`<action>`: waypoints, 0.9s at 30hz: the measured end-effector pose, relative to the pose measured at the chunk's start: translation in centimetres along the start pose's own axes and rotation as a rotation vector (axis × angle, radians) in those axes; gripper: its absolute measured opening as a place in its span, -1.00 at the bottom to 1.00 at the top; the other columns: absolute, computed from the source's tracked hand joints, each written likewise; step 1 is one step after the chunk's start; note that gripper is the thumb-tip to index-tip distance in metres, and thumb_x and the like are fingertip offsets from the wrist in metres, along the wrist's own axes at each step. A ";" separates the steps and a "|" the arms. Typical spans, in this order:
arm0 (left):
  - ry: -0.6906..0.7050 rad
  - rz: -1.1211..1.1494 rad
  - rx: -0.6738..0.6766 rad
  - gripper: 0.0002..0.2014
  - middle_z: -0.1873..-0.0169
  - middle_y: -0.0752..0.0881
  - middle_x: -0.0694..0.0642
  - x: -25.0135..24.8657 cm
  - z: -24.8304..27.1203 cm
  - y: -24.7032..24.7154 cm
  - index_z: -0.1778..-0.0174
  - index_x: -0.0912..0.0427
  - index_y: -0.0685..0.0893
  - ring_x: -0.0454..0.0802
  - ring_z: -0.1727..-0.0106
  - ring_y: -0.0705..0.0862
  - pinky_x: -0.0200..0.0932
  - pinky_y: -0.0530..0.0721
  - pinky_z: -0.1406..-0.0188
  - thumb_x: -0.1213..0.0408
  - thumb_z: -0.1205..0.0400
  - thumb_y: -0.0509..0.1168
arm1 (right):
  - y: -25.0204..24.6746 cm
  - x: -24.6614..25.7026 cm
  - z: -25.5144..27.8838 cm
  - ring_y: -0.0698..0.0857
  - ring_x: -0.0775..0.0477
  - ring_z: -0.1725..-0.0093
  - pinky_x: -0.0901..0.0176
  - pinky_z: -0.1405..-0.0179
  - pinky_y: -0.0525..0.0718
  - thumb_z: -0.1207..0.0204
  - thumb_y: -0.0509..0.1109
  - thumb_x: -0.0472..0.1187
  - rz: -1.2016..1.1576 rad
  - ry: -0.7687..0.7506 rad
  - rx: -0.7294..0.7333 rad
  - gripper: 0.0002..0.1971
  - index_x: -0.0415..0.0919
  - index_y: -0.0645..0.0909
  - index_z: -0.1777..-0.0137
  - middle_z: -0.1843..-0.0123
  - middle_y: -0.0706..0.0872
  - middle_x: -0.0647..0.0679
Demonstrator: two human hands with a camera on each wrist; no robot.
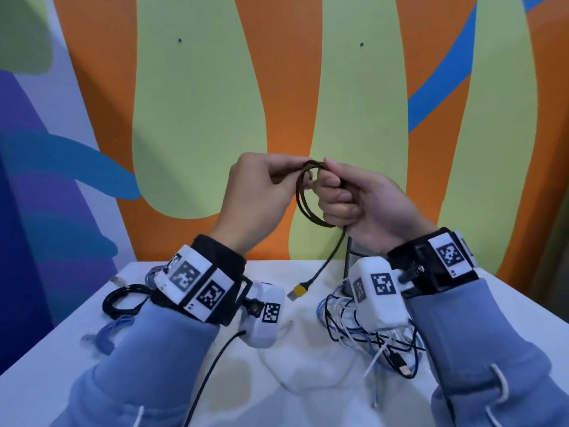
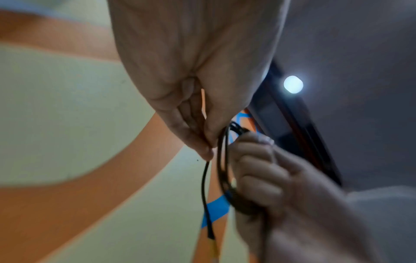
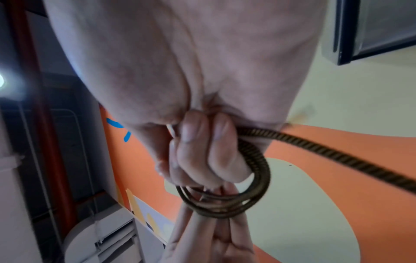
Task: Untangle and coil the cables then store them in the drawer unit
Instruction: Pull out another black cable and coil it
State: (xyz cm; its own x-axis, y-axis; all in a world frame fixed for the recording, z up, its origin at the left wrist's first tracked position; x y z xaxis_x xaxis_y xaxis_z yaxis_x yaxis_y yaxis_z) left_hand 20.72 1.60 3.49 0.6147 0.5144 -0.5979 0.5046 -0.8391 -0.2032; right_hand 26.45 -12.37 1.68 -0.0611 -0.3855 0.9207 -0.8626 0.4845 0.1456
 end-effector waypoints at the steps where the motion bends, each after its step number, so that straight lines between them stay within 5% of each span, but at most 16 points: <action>1: -0.109 0.176 0.019 -0.77 0.01 0.92 0.24 0.2 0.1 0.3 -0.23 0.31 0.87 0.02 -0.03 0.90 -0.03 0.85 -0.18 0.52 -0.75 0.36 | -0.2 0.1 -0.1 0.11 0.15 0.52 0.27 0.55 0.09 -0.86 0.10 -0.05 -0.013 -0.028 -0.027 -0.63 -0.10 0.43 0.21 0.36 0.21 0.07; 4: -0.287 0.433 0.051 -0.72 -0.02 0.90 0.35 0.1 0.5 0.5 -0.31 0.35 0.78 0.24 -0.12 0.90 -0.06 0.85 -0.16 0.55 -0.74 0.28 | -1.2 0.5 -0.6 0.20 0.16 0.51 0.29 0.50 0.12 -0.88 0.12 -0.07 0.000 -0.098 -0.140 -0.64 -0.14 0.46 0.18 0.35 0.26 0.05; 7: -0.199 0.257 0.071 -0.66 0.05 0.93 0.22 -0.3 0.8 0.6 -0.31 0.21 0.80 0.08 -0.03 0.89 -0.16 0.81 -0.15 0.54 -0.63 0.50 | -1.9 0.4 -0.8 0.27 0.12 0.47 0.26 0.42 0.13 -0.89 0.15 -0.06 0.093 -0.139 -0.252 -0.64 -0.16 0.49 0.16 0.34 0.32 0.02; 11: -0.166 0.227 0.015 -0.57 0.25 0.89 0.10 -0.5 1.2 1.0 -0.30 0.18 0.78 -0.05 0.20 0.80 -0.24 0.78 -0.08 0.61 -0.55 0.50 | -2.6 0.1 -1.2 0.53 0.04 0.41 0.25 0.38 0.43 -0.88 0.19 -0.02 0.393 -0.187 -0.418 -0.63 -0.13 0.51 0.18 0.33 0.54 0.03; 14: -0.160 0.280 -0.009 -0.52 0.29 0.83 0.28 -0.8 1.3 0.8 -0.34 0.14 0.73 -0.03 0.26 0.76 -0.33 0.72 0.01 0.61 -0.53 0.50 | -2.3 -0.3 -1.5 0.70 0.05 0.33 0.11 0.18 0.62 -0.88 0.16 0.01 0.542 -0.194 -0.429 -0.61 -0.10 0.52 0.19 0.37 0.70 0.06; 17: -0.083 0.210 0.040 -0.62 0.16 0.83 0.45 -1.1 1.2 0.8 -0.20 0.07 0.86 0.06 0.22 0.69 -0.11 0.74 0.01 0.54 -0.53 0.50 | -2.2 -0.7 -1.8 0.62 0.03 0.45 0.05 0.18 0.59 -0.89 0.15 -0.02 0.497 -0.197 -0.422 -0.60 -0.11 0.52 0.21 0.48 0.60 0.02; 21: 0.068 -0.244 0.046 -0.84 0.14 0.82 -0.07 -0.6 1.2 1.4 0.02 -0.19 0.91 0.08 0.09 0.68 0.10 0.73 -0.02 0.13 -0.51 0.54 | -3.0 -0.7 -1.5 0.46 -0.02 0.44 -0.03 0.23 0.42 -0.88 0.16 0.03 0.601 -0.227 -0.464 -0.53 -0.30 0.61 0.13 0.47 0.54 -0.03; 23: 0.140 -0.426 0.030 -0.89 0.06 0.66 -0.06 -1.1 1.4 1.8 -0.01 -0.23 0.85 -0.03 0.04 0.62 0.03 0.68 -0.01 0.08 -0.60 0.53 | -3.4 -0.5 -1.3 0.45 0.03 0.46 0.10 0.31 0.47 -0.89 0.14 -0.01 0.619 -0.230 -0.493 -0.55 -0.35 0.59 0.08 0.44 0.50 -0.09; 25: 0.149 -0.430 0.004 -0.94 0.11 0.57 -0.03 -1.2 1.4 2.0 -0.01 -0.15 0.78 -0.12 0.14 0.56 -0.12 0.57 0.10 0.12 -0.68 0.51 | -3.7 -0.4 -1.3 0.49 0.04 0.46 0.12 0.31 0.51 -0.90 0.14 -0.03 0.656 -0.245 -0.517 -0.60 -0.28 0.58 0.07 0.39 0.47 -0.14; 27: 0.028 -0.193 -0.017 -0.95 0.31 0.62 0.05 -0.6 1.1 1.8 0.03 -0.01 0.76 0.00 0.32 0.55 -0.08 0.52 0.24 0.21 -0.71 0.50 | -4.0 -0.5 -1.4 0.56 -0.03 0.40 0.06 0.23 0.52 -0.89 0.15 0.01 0.707 -0.253 -0.534 -0.59 -0.16 0.54 0.18 0.41 0.51 -0.06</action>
State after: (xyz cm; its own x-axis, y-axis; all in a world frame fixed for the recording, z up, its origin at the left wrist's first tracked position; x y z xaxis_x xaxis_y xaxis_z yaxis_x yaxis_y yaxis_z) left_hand 20.59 -0.38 2.65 0.5220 0.6706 -0.5270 0.6248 -0.7213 -0.2990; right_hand 30.69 -12.98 1.13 -0.6482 0.0082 0.7614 -0.2403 0.9466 -0.2148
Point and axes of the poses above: each hand's wrist, its own z-axis away from the middle knuckle, its own y-axis out of the palm, x = y × z, the point moved 6 cm from there along -z, towards the middle knuckle
